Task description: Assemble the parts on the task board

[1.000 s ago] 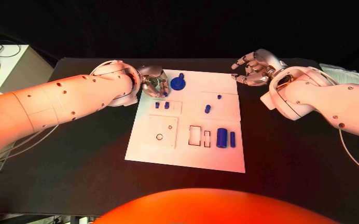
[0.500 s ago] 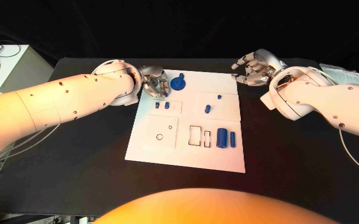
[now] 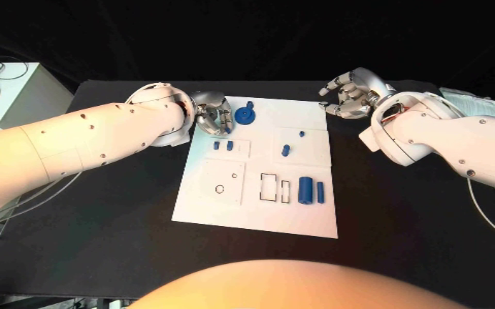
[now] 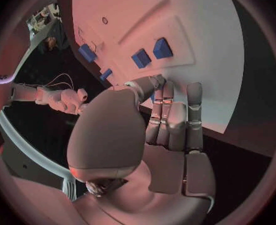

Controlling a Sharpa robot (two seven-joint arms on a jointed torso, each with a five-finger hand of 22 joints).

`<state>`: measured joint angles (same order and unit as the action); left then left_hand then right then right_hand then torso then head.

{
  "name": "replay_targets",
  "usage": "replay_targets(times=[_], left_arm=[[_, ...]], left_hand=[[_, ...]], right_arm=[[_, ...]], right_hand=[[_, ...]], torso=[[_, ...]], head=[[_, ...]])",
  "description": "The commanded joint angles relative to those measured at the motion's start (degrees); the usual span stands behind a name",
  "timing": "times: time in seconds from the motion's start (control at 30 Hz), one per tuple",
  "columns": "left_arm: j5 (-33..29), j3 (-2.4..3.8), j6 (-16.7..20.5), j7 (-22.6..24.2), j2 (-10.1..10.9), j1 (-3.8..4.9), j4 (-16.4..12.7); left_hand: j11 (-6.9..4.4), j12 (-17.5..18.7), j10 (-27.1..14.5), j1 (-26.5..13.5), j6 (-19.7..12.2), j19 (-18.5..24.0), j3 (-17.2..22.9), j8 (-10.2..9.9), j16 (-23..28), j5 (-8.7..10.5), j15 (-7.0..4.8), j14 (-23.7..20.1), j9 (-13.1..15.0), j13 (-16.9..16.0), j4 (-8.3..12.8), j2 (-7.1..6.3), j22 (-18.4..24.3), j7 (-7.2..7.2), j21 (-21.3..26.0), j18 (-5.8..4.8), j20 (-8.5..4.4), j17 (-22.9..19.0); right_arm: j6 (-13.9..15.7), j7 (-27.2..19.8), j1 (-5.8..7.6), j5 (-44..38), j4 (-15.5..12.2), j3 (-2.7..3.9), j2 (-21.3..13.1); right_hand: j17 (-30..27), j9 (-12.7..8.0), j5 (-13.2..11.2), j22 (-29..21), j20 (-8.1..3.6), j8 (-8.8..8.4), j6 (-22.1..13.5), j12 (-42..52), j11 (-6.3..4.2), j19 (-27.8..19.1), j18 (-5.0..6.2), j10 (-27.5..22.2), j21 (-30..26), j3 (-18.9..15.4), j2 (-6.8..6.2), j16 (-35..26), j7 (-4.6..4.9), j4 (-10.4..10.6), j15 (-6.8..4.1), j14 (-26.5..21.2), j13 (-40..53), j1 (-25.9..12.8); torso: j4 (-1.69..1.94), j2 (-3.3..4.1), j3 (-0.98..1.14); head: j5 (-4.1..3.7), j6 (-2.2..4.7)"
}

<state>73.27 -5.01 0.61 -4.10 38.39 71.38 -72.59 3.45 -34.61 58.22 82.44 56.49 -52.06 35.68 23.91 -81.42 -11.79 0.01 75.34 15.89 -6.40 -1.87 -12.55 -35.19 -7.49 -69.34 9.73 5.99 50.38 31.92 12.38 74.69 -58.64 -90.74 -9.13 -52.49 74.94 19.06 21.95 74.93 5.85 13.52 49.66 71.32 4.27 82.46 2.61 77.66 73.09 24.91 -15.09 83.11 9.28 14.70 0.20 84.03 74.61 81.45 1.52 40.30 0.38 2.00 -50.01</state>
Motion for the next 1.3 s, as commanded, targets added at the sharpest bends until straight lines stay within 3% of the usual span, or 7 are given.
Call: replay_targets(times=[0.03, 0.5, 1.3], left_arm=[[0.14, -0.31, -0.98, -0.15, 0.02, -0.4, -0.32], [-0.71, -0.29, 0.4, 0.06, 0.44, -0.43, -0.56], [-1.07, 0.03, 1.36, -0.35, 1.76, -0.45, -0.87]], left_hand=[[0.45, 0.38, -0.48, -0.13, -0.79, 0.13, 0.03, -0.73, -0.13, -0.06, 0.05, -0.21, -0.23, 0.14, 0.42, 0.27, 0.08, -0.25, 0.34, 0.87, -0.14, -0.28], [1.05, 0.76, -1.05, -0.2, -4.99, 0.43, 0.21, -4.67, -0.17, -0.1, 0.64, -0.89, -1.6, -0.1, 1.34, -0.3, 0.06, -1.21, 0.23, 0.89, 0.35, -1.01], [1.03, 0.58, -0.91, 0.1, -5.78, 0.44, 0.35, -5.54, -0.13, -0.11, 0.62, -1.12, -1.96, -0.3, 1.69, -0.25, 0.04, -1.29, 0.14, 0.92, 0.37, -1.49]], right_arm=[[-0.25, -0.51, -0.06, -0.41, -0.02, 0.0, -0.01], [-0.23, -0.55, -0.12, -0.41, 0.05, 0.0, -0.04], [-0.57, -0.5, -0.18, -0.41, 0.33, 0.0, -0.23]], right_hand=[[5.62, 0.01, 0.18, 6.49, -0.01, 0.38, -0.39, 0.05, -0.04, -0.18, 1.14, -0.32, -0.22, 0.24, 0.0, -0.24, 0.12, 0.0, -0.3, 3.16, -0.04, -0.35], [5.47, -0.01, 0.18, 6.46, -0.01, 0.52, -0.51, -0.05, -0.03, -0.22, 1.17, -0.42, -0.39, 0.56, -0.11, -0.38, 0.14, -0.23, -0.3, 3.11, -0.19, -0.58], [5.04, -0.02, 0.17, 6.22, 0.0, 0.53, -0.6, -0.39, -0.03, -0.46, 1.28, -0.68, -0.93, 0.63, -0.2, -0.72, 0.13, -0.33, -0.29, 2.98, -0.49, -0.62]], torso=[[0.05, 0.06, -0.04], [0.04, 0.05, -0.06], [0.07, 0.04, -0.01]], head=[[-0.01, 0.01], [-0.02, 0.01], [0.04, 0.01]])
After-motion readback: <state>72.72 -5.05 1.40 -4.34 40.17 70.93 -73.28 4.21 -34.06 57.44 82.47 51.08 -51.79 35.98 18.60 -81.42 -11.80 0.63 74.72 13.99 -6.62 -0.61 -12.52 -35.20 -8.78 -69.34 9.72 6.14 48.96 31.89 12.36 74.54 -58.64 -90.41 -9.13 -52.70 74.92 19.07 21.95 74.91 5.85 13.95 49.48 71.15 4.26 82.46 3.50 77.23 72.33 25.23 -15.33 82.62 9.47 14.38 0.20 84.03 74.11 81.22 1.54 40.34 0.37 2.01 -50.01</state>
